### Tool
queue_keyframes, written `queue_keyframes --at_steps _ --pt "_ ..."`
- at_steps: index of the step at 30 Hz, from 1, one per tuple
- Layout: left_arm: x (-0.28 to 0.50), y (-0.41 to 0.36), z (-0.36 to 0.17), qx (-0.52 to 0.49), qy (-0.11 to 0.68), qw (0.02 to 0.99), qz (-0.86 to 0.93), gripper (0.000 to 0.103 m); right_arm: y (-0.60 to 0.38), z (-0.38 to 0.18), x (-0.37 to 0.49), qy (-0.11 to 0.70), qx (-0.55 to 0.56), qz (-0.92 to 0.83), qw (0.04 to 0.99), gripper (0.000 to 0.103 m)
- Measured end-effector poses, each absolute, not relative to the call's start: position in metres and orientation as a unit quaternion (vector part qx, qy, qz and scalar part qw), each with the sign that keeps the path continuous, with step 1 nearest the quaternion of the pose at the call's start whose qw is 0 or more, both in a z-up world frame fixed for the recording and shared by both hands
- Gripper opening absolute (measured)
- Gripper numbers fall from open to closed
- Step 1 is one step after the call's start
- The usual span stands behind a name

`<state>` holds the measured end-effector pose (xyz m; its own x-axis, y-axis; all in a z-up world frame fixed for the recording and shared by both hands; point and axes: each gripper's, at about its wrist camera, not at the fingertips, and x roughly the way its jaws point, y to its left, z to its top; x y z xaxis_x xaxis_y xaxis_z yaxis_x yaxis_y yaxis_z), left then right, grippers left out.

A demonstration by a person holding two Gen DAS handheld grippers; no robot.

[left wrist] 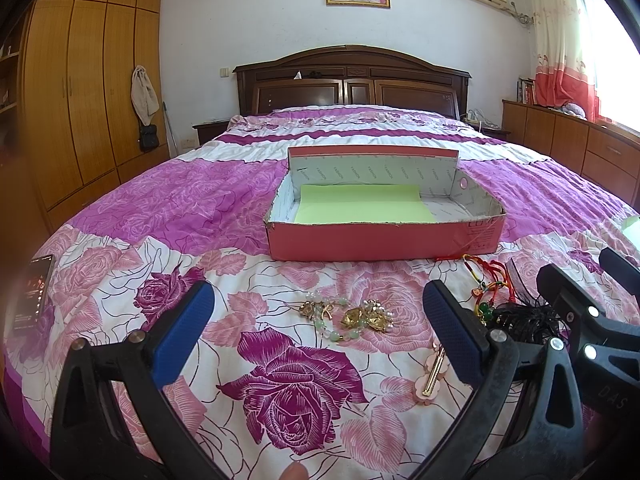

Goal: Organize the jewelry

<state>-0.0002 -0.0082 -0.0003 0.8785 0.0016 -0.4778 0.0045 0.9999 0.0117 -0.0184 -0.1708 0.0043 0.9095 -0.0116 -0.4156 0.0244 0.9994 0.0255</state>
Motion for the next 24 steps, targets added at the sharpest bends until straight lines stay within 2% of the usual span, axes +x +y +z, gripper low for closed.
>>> queue_keyframes --at_steps 24 --pt "0.011 -0.001 0.01 -0.007 0.273 0.961 -0.034 0.097 -0.189 0.02 -0.01 0.226 0.046 -0.01 0.973 0.103"
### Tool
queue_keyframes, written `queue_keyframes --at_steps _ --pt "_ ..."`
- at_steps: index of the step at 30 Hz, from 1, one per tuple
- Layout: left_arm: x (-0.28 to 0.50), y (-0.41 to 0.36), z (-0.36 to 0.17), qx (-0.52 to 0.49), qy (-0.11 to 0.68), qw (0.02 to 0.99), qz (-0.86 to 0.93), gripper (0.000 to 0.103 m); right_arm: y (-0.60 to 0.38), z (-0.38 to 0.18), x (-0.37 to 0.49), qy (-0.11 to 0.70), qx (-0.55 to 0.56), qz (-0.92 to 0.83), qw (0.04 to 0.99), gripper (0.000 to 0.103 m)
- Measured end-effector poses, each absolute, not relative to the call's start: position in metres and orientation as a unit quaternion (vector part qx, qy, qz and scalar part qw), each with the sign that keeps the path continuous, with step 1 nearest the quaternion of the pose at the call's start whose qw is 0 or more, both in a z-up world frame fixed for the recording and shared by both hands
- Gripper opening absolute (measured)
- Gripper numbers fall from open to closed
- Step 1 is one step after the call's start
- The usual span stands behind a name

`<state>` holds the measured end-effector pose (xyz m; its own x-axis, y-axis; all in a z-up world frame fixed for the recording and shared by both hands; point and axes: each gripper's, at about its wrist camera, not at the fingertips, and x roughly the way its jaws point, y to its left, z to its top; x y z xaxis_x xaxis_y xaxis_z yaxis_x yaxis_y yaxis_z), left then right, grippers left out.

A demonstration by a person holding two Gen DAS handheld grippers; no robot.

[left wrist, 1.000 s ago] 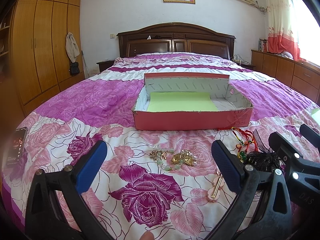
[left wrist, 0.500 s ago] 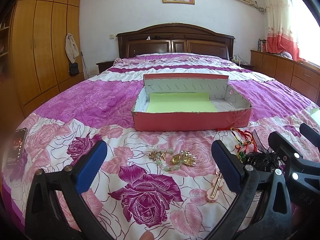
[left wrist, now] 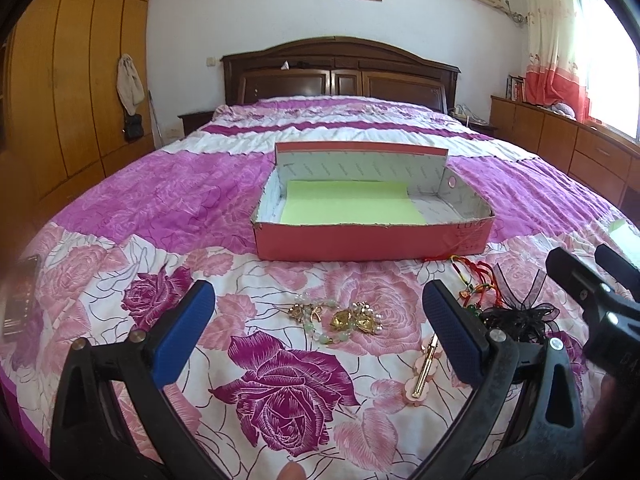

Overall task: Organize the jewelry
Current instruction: 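Lower the left tool to the gold flower earring and close on it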

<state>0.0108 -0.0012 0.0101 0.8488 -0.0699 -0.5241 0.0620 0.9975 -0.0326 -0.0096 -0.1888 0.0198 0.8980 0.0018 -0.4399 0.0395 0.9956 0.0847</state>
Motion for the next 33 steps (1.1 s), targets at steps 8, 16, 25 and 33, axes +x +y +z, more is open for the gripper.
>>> queue_keyframes --at_steps 8,16,25,33 --pt "0.021 0.009 0.008 -0.014 0.3 0.952 -0.05 0.097 -0.194 0.026 -0.009 0.233 0.054 -0.008 0.971 0.103" --pt "0.037 0.021 0.004 -0.013 0.334 0.941 -0.05 0.09 -0.199 0.031 -0.001 0.249 0.056 -0.006 0.967 0.103" --pt "0.06 0.031 -0.013 -0.016 0.392 0.918 -0.061 0.059 -0.209 0.028 0.013 0.271 0.067 -0.014 0.96 0.103" --pt "0.078 0.025 -0.029 -0.008 0.428 0.9 -0.086 0.031 -0.214 0.021 0.023 0.289 0.073 -0.018 0.954 0.103"
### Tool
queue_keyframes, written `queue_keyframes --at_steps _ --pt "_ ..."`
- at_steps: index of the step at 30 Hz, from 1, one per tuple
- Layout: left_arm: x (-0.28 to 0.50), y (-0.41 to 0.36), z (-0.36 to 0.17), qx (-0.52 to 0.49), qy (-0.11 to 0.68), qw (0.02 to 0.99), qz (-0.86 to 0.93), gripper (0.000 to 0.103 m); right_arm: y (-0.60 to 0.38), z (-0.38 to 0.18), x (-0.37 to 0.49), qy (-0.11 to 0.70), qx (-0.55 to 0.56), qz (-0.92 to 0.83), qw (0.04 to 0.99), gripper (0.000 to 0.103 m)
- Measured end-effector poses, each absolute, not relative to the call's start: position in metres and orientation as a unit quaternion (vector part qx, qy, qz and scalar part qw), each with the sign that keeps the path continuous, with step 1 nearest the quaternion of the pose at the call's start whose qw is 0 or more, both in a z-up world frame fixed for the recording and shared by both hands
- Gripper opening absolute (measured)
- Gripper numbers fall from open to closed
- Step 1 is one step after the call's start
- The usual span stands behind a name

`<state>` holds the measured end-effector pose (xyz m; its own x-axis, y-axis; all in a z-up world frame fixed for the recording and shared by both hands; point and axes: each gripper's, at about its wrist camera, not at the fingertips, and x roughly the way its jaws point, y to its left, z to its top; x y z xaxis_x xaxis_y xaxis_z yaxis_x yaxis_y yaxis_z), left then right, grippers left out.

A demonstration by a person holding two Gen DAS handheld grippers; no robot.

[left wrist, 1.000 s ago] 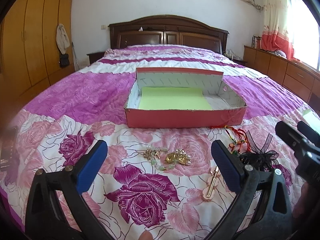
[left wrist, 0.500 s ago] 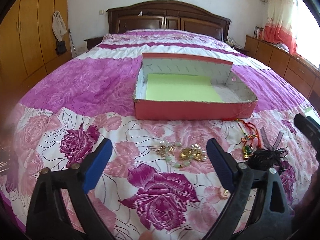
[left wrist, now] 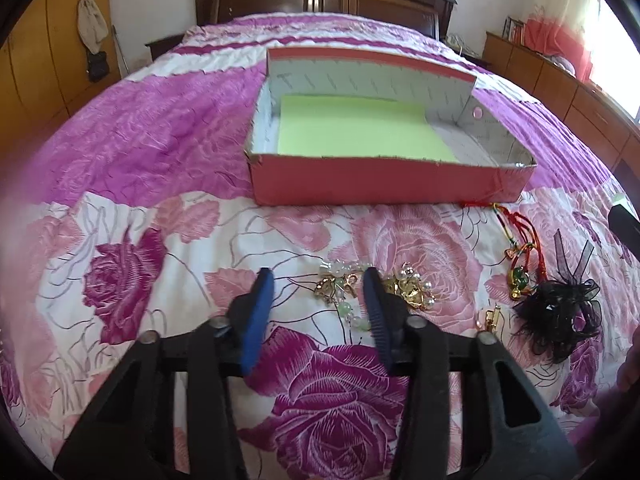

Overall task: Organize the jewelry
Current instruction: 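Lower the left tool to the gold flower earring and close on it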

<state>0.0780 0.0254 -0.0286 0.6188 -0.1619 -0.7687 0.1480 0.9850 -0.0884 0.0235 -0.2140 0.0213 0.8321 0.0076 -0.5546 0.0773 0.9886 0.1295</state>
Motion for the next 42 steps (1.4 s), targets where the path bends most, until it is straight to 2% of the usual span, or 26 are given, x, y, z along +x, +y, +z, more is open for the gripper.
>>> queue_keyframes --at_steps 8,12,15,26,34,42 --pt "0.091 0.023 -0.035 -0.017 0.446 0.888 -0.111 0.022 -0.215 0.015 0.033 0.308 0.077 -0.014 0.948 0.103" --pt "0.093 0.02 -0.037 -0.009 0.446 0.887 -0.118 0.006 -0.215 0.013 0.036 0.314 0.077 -0.01 0.946 0.103" --pt "0.093 0.021 -0.035 -0.013 0.441 0.889 -0.125 0.002 -0.215 0.012 0.038 0.317 0.077 -0.008 0.945 0.101" --pt "0.088 0.021 -0.002 -0.02 0.402 0.903 -0.149 0.002 -0.217 0.008 0.047 0.337 0.082 -0.002 0.938 0.095" --pt "0.092 0.036 -0.005 -0.037 0.414 0.899 -0.136 0.003 -0.216 0.007 0.05 0.344 0.085 0.006 0.935 0.095" --pt "0.094 0.029 -0.02 -0.016 0.438 0.888 -0.137 0.012 -0.216 0.004 0.052 0.353 0.088 0.009 0.932 0.095"
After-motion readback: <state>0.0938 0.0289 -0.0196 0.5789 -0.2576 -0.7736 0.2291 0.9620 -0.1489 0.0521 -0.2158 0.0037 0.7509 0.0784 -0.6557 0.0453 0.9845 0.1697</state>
